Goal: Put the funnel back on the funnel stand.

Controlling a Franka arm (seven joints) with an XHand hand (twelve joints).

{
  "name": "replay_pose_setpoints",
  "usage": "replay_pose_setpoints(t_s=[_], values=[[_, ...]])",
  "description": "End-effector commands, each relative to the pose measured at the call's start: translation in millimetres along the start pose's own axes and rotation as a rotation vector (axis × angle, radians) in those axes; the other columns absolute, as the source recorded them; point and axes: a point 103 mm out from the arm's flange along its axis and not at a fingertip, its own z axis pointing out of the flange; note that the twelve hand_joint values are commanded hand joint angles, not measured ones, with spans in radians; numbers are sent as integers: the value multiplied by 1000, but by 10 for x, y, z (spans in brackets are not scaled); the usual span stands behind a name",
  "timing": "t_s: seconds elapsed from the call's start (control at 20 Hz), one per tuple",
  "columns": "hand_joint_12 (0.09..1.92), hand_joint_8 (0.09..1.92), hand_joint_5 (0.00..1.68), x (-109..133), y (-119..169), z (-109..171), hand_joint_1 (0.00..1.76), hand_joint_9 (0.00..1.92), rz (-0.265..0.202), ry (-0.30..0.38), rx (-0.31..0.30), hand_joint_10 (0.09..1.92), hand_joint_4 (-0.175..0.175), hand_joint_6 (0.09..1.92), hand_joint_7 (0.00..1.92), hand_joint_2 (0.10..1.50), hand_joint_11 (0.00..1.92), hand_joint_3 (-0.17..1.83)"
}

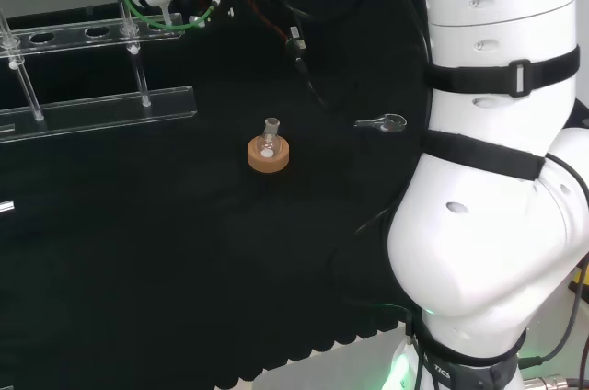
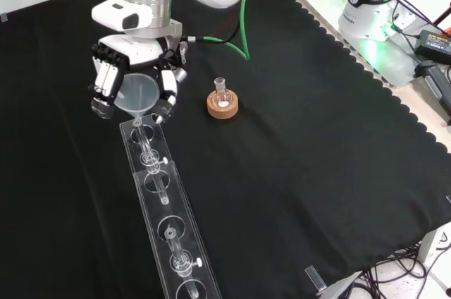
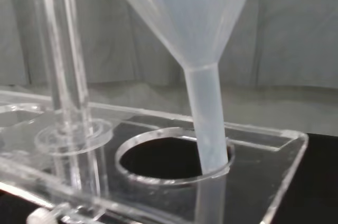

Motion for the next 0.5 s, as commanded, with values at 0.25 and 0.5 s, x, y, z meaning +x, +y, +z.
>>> replay_pose_setpoints(t_s=[0.25,0.5], values=[[640,516,1609,-11,75,157,1244,1920,3,4,35,536,-175,87,1695,544,1920,711],[639,516,1610,43,80,305,1244,1920,-1,17,45,534,-175,87,1696,544,1920,711]])
